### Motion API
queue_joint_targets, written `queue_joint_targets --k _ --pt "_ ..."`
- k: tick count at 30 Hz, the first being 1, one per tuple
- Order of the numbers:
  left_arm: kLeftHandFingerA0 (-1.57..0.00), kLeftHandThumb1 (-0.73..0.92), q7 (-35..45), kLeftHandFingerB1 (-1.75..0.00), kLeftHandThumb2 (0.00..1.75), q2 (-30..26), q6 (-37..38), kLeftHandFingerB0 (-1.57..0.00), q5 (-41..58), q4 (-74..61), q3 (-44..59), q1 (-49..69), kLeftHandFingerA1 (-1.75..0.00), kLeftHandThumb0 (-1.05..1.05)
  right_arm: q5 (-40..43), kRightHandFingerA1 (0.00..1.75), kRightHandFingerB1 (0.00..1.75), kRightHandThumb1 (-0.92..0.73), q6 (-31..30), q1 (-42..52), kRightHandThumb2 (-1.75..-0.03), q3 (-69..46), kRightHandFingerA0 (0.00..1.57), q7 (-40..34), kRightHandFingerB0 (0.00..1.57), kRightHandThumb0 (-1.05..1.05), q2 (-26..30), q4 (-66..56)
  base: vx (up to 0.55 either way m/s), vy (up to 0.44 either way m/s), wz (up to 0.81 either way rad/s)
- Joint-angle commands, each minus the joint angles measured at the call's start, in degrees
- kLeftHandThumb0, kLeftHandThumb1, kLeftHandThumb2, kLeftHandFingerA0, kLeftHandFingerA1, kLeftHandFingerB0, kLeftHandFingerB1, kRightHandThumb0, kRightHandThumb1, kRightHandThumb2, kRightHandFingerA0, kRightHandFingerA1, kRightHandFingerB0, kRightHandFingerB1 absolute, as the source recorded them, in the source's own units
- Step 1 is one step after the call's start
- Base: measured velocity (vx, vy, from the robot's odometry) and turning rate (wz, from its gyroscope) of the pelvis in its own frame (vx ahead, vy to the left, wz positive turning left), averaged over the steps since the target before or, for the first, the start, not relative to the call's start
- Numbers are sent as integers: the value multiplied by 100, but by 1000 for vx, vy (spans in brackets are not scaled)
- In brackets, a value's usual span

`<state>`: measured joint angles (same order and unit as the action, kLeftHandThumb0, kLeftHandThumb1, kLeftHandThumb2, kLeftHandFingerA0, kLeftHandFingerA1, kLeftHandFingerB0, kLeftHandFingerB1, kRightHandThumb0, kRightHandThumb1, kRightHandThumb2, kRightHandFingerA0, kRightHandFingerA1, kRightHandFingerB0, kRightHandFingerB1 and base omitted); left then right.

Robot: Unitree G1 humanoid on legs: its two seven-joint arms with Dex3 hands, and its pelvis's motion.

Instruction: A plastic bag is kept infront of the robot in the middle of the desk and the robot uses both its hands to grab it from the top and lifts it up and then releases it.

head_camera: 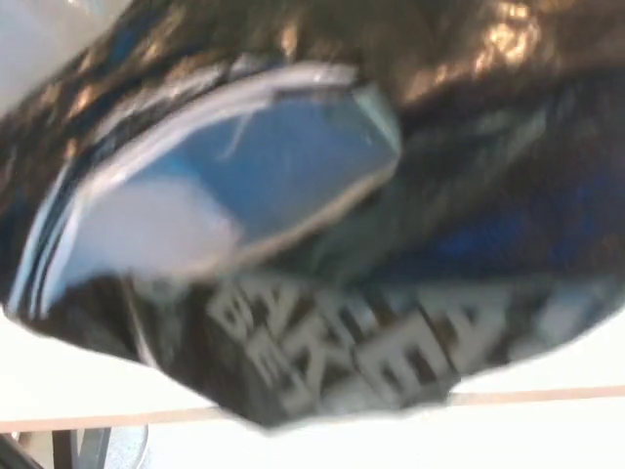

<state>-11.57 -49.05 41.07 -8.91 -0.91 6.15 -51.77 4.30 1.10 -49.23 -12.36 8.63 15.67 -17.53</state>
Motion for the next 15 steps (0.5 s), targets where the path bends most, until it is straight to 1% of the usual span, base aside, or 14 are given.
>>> queue_joint_targets --k 1,2,3,4,5,6,7,8,9,10,11,12,13,15 --pt "-102 76 277 -121 66 -57 44 -68 -798 1268 -131 -705 -163 -35 -563 166 133 -78 177 -661 -63 119 82 -215 62 -39 445 1501 0 0 0" --pt "-99 78 315 -123 63 -60 165 -65 -854 1627 -220 -888 -162 -35 -616 163 126 -79 226 -800 -63 171 81 -192 62 -38 524 1846 0 0 0" --pt "-99 78 331 -123 63 -66 206 -65 -886 1791 -261 -989 -162 -35 -657 163 126 -79 274 -873 -63 204 81 -196 62 -38 558 2009 0 0 0" --pt "-90 77 306 -125 70 -15 354 -61 -1053 2560 -477 -1437 -167 -36 -891 167 126 -78 612 -1167 -66 350 77 -304 61 -35 633 2695 0 0 0" --pt "-90 77 299 -125 70 -9 384 -61 -1075 2661 -504 -1495 -167 -36 -916 167 126 -78 661 -1204 -66 368 77 -318 61 -35 643 2783 0 0 0" --pt "-89 78 233 -122 70 22 437 -55 -1205 3044 -615 -1768 -171 -38 -997 169 137 -81 754 -1342 -67 424 72 -365 57 -35 687 3070 0 0 0" --pt "-90 81 195 -122 66 44 469 -55 -1341 3464 -752 -2060 -173 -36 -1148 168 135 -81 885 -1496 -62 515 65 -455 52 -33 751 3398 0 0 0" --pt "-90 81 181 -122 66 47 496 -55 -1381 3609 -801 -2154 -173 -36 -1198 168 135 -81 943 -1547 -62 548 65 -489 52 -33 773 3511 0 0 0" --pt "-86 82 116 -121 64 69 380 -54 -1664 4177 -1039 -2576 -173 -36 -1357 151 99 -81 816 -1858 -64 681 63 -567 63 -35 842 3974 0 0 0" --pt "-85 80 117 -125 66 82 354 -53 -1760 4388 -1147 -2750 -173 -32 -1425 141 94 -79 869 -2002 -67 731 67 -628 66 -38 879 4230 0 0 0" --pt "-85 80 127 -125 66 95 335 -53 -1841 4573 -1248 -2910 -173 -32 -1488 141 94 -79 951 -2140 -67 776 67 -693 66 -38 916 4486 0 0 0" --pt "-89 78 60 -105 68 150 227 -63 -2062 4912 -1458 -3182 -164 -32 -1551 150 109 -80 969 -2382 -67 844 63 -775 62 -39 955 4963 0 0 0" --pt "-87 78 4 -109 68 188 159 -63 -2182 5160 -1597 -3362 -166 -33 -1568 151 116 -82 998 -2556 -64 887 64 -819 61 -39 974 5295 0 0 0" --pt "-86 78 -111 -110 68 241 86 -63 -2330 5497 -1790 -3554 -165 -33 -1626 152 123 -81 1066 -2767 -64 964 65 -903 60 -39 998 5712 0 0 0"
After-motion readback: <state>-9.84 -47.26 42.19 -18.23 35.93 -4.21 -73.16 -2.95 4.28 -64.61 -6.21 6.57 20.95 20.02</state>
